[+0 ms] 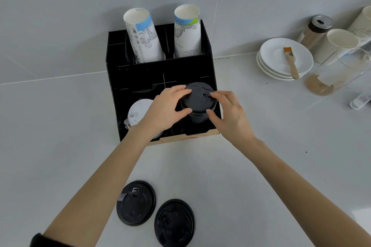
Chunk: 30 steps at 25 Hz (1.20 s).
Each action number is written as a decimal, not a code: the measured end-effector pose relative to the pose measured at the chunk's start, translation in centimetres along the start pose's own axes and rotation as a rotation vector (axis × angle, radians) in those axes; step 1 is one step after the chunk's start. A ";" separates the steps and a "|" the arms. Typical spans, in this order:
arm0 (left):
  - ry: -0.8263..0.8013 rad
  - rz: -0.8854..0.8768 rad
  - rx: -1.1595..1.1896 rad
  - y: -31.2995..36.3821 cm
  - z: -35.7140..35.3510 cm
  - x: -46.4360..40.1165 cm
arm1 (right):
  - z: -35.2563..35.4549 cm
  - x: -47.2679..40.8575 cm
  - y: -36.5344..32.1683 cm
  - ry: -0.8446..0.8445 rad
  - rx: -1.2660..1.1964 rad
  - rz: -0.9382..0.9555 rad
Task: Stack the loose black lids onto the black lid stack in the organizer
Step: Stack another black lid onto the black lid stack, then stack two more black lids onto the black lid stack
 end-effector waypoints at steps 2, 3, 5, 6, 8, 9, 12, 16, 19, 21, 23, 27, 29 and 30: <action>0.003 0.008 0.000 -0.1 0.0 0.1 | -0.1 0.0 -0.1 0.003 0.000 -0.003; 0.007 0.011 0.010 -0.1 -0.1 0.2 | -0.1 0.1 -0.1 0.001 -0.003 -0.006; 0.018 0.010 0.042 -0.1 -0.1 0.4 | -0.1 0.1 -0.1 -0.007 0.000 -0.004; 0.024 0.007 0.053 0.0 -0.1 0.5 | 0.0 0.1 -0.2 -0.012 0.007 0.004; 0.026 0.002 0.058 0.2 -0.1 0.6 | 0.2 0.0 -0.4 -0.024 0.018 0.016; 0.024 -0.001 0.054 0.2 -0.1 0.7 | 0.3 0.1 -0.5 -0.027 0.022 0.021; 0.045 -0.012 0.034 0.1 0.3 1.2 | 0.7 0.4 -0.9 -0.014 0.035 0.048; 0.079 -0.029 0.051 -0.4 1.1 2.8 | 1.3 1.1 -1.6 0.010 0.026 0.067; 0.093 -0.012 0.074 -0.9 1.2 4.4 | 1.2 2.1 -2.5 -0.007 0.030 0.092; 0.099 0.009 0.083 -1.3 1.2 5.7 | 0.8 3.1 -3.2 -0.036 0.031 0.116; 0.092 0.026 0.097 -1.6 1.1 6.9 | 0.2 4.3 -3.7 -0.077 0.032 0.140; 0.088 0.034 0.117 -2.2 0.6 9.6 | -1.4 6.8 -4.5 -0.172 0.002 0.154; 0.087 0.044 0.144 -2.9 -0.1 11.2 | -2.8 8.4 -4.5 -0.241 -0.019 0.140; 0.087 0.057 0.162 -3.3 -0.5 12.1 | -3.5 9.3 -4.6 -0.287 -0.014 0.139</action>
Point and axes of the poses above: each hand's wrist, its own x-axis away from the middle knuckle, its own z-axis out of the back of the hand, y = z × x, the point moved 8 cm from there along -x, towards the middle knuckle, and after that the axes turned 9 degrees about z, right-handed, at the moved point
